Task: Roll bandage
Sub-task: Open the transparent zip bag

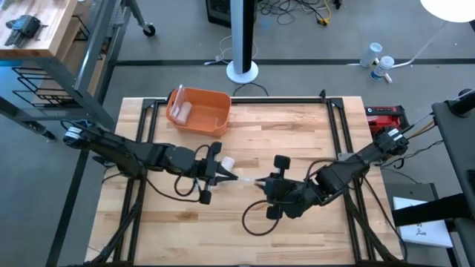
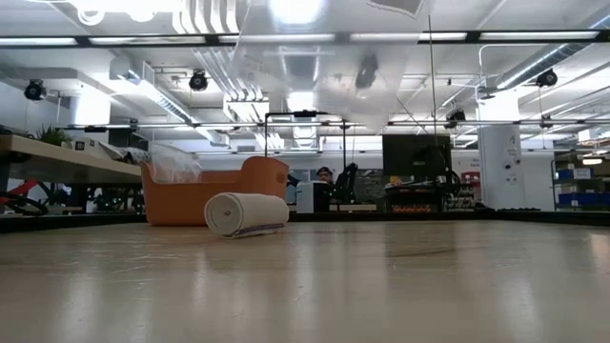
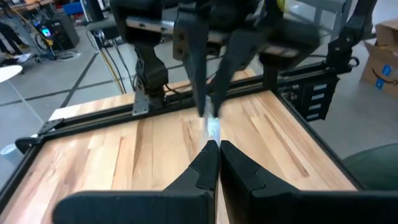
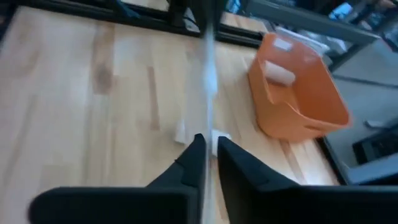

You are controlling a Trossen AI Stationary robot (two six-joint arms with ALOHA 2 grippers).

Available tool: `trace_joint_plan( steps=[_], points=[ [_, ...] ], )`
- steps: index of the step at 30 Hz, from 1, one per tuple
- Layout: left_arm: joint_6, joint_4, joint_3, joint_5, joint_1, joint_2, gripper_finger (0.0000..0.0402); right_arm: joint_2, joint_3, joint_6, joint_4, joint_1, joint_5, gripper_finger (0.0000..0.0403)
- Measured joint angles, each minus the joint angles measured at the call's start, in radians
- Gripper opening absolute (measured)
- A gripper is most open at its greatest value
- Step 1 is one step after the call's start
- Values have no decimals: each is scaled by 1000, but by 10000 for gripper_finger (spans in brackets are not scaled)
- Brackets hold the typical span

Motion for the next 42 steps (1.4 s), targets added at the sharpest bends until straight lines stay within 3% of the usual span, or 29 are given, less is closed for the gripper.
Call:
trace_joint_plan(
  steps=[8,12,24,28,42],
  points=[
    [43,34,0,2,1,50,0,45,0,-62,105,-13,7,131],
    [45,41,12,18,0,50,0,49,0,-56,114,-30,14,153],
    [45,42,15,34,0,50,0,49,-1,-46,123,-35,12,112],
    [52,42,14,30,0,50,0,49,0,-81,126,-30,-32,98],
    [52,42,13,26,0,51,0,49,0,-133,136,-29,-38,124]
  ],
)
